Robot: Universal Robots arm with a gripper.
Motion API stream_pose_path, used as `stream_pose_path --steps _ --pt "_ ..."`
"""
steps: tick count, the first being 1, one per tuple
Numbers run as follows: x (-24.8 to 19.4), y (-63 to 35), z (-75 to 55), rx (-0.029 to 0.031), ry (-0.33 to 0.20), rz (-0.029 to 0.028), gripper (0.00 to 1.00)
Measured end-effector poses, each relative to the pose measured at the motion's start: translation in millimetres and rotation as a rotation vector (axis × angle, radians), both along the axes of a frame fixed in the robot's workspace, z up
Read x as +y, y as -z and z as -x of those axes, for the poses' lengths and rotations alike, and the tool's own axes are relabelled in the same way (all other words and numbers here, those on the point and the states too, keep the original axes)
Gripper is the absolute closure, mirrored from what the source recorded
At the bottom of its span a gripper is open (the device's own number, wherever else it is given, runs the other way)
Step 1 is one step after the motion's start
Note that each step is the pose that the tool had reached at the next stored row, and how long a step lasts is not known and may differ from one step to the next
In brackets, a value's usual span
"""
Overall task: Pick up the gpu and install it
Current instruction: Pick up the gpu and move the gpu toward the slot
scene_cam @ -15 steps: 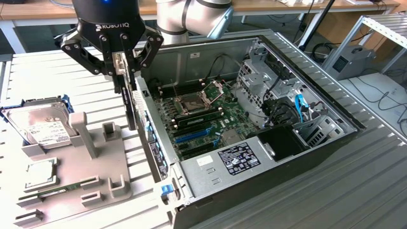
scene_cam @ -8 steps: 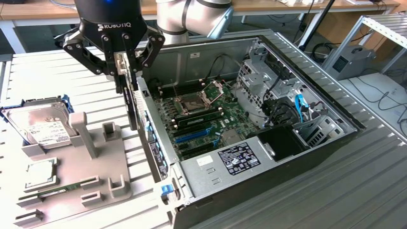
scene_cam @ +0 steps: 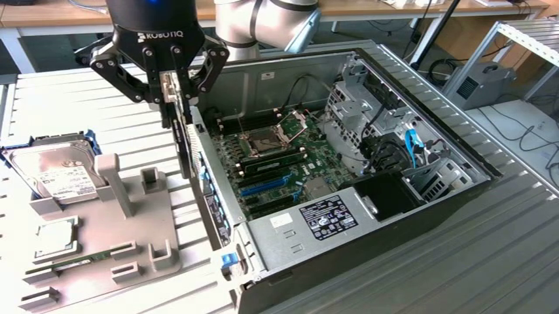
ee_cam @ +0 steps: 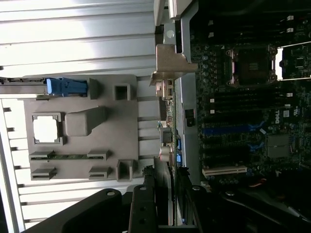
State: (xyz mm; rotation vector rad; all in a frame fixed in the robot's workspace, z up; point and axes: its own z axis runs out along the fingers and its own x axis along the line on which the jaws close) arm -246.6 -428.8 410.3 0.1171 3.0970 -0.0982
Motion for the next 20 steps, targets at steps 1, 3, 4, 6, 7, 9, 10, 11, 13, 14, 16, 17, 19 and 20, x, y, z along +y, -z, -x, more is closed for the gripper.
stream_pose_path --steps 1,3,4,6,7,9,10,11,13,14,16,17,19,20 --pt "0.0 0.0 -0.4 0.0000 0.000 0.0008 0.71" --pt "0.1 0.0 -1.0 0.0000 0.000 0.0021 0.71" --pt "0.1 0.0 -1.3 0.0000 0.000 0.0027 0.71" --pt "0.2 0.0 -2.0 0.0000 0.000 0.0040 0.71" --pt "0.2 0.0 -2.3 0.0000 0.000 0.0044 0.71" --pt "0.3 0.0 -3.1 0.0000 0.000 0.0053 0.71" --pt "0.3 0.0 -3.5 0.0001 0.000 0.0056 0.71" --pt "0.4 0.0 -4.1 0.0000 0.000 0.0061 0.71" --pt "0.5 0.0 -5.4 0.0000 0.000 0.0067 0.71" --pt "0.6 0.0 -6.0 0.0000 0.000 0.0070 0.71" --pt "0.7 0.0 -7.3 0.0001 0.000 0.0073 0.71" --pt "0.7 0.1 -7.9 0.0000 0.000 0.0074 0.71" --pt "0.8 0.0 -9.2 0.0000 0.000 0.0078 0.71" --pt "0.9 0.0 -10.0 0.0000 0.000 0.0081 0.71"
